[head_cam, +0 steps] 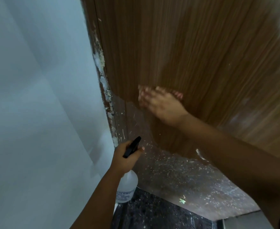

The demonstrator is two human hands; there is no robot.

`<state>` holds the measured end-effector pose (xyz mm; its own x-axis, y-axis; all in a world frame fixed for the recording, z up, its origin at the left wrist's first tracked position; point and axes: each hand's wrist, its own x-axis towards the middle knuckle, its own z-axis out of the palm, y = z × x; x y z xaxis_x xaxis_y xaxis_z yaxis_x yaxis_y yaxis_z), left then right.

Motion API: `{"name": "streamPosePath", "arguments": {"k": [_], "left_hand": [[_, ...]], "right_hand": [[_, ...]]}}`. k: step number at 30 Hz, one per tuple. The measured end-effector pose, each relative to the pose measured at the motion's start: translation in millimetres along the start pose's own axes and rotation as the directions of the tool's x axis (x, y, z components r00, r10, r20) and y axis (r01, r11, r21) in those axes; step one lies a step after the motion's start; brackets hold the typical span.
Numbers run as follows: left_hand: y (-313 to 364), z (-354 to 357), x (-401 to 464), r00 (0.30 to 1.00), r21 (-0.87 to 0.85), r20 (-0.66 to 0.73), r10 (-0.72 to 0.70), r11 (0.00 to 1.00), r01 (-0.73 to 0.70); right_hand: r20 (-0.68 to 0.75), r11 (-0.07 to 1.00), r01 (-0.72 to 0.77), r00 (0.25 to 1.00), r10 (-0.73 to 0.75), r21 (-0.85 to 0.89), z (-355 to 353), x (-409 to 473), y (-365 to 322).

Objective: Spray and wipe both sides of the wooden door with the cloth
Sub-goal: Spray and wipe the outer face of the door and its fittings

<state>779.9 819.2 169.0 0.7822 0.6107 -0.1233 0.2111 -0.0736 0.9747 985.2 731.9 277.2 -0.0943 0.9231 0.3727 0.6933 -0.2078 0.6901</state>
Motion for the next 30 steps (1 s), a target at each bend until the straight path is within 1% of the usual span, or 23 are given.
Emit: {"name": "streamPosePath", "arguments": {"k": [2,3,4,5,6,7,8,9,10,12,14,16,17,18,20,21,22,23,24,25,26,28,30], "left_hand": [[-3,-2,2,0.999,0.011,-0.036,-0.002,1.0,0.002],[-7,-5,4,0.998,0.008,-0.059,0.002,1.0,-0.001],[-9,-6,4,0.997,0.021,-0.071,0.011,1.0,-0.009],[-13,-9,5,0.996,0.047,-0.085,0.033,0.998,-0.029],[-15,-10,6,0.994,0.079,-0.091,0.063,0.995,-0.055],[-20,-12,6,0.991,0.099,-0.102,0.083,0.992,-0.073],[-22,-15,7,0.99,0.114,-0.109,0.095,0.99,-0.083],[-25,-18,8,0.99,0.118,-0.114,0.086,0.99,-0.073],[-28,-22,10,0.99,0.105,-0.128,0.066,0.993,-0.052],[-31,-28,16,0.988,0.067,-0.147,0.039,0.997,-0.029],[-28,-31,21,0.984,0.055,-0.171,0.043,0.998,-0.034],[-23,-33,24,0.981,0.05,-0.19,0.042,0.998,-0.033],[-19,-34,25,0.981,0.045,-0.19,0.04,0.998,-0.032],[-17,-35,25,0.982,0.044,-0.185,0.04,0.998,-0.033],[-17,-36,27,0.981,0.044,-0.19,0.042,0.998,-0.034],[-18,-35,26,0.98,0.04,-0.195,0.035,0.999,-0.028],[-20,-36,27,0.978,0.032,-0.206,0.029,0.999,-0.023],[-21,-36,27,0.977,0.025,-0.212,0.025,0.999,-0.021],[-23,-36,27,0.976,0.018,-0.218,0.026,1.0,-0.022],[-24,-39,27,0.972,0.007,-0.231,0.036,0.999,-0.035],[-24,-42,27,0.97,0.0,-0.24,0.043,0.999,-0.045],[-27,-51,31,0.967,-0.002,-0.253,0.039,0.999,-0.041],[-30,-59,33,0.969,0.054,-0.24,0.056,0.998,-0.044]], "right_hand": [[-0.175,0.971,-0.241,0.955,0.239,0.014,-12,11,19],[-0.22,0.946,-0.324,0.923,0.316,-0.001,-6,14,17],[-0.191,0.936,-0.35,0.922,0.338,-0.035,-2,9,9],[-0.141,0.951,-0.288,0.952,0.271,-0.116,7,5,-9],[-0.008,0.972,-0.152,0.988,0.153,-0.182,20,-5,-33],[0.17,0.985,0.043,0.985,-0.014,-0.169,38,-19,-58],[0.378,0.948,0.294,0.897,-0.229,-0.125,59,-38,-82],[0.465,0.906,0.423,0.808,-0.361,-0.031,75,-54,-103],[0.503,0.884,0.467,0.77,-0.392,-0.028,85,-56,-115],[0.518,0.923,0.384,0.785,-0.34,0.023,88,-41,-119],[0.402,0.952,0.304,0.868,-0.292,0.037,72,-2,-104],[0.232,0.992,0.122,0.965,-0.122,0.015,42,44,-72],[0.145,0.999,0.041,0.989,-0.039,-0.011,30,65,-52],[0.045,0.997,-0.075,0.996,0.076,-0.022,18,80,-36],[-0.181,0.949,-0.314,0.934,0.309,-0.002,2,97,-15],[-0.239,0.923,-0.386,0.896,0.375,0.001,4,97,-14],[-0.254,0.915,-0.403,0.887,0.386,-0.017,10,96,-18],[-0.219,0.926,-0.373,0.909,0.355,-0.047,20,91,-28],[-0.137,0.956,-0.282,0.953,0.27,-0.078,35,81,-45],[-0.028,0.986,-0.141,0.99,0.139,-0.085,55,72,-66],[0.093,0.998,0.021,0.996,-0.015,-0.067,76,57,-87],[0.294,0.946,0.324,0.904,-0.309,0.0,112,25,-121],[0.425,0.876,0.482,0.787,-0.447,0.027,128,3,-145]]}}
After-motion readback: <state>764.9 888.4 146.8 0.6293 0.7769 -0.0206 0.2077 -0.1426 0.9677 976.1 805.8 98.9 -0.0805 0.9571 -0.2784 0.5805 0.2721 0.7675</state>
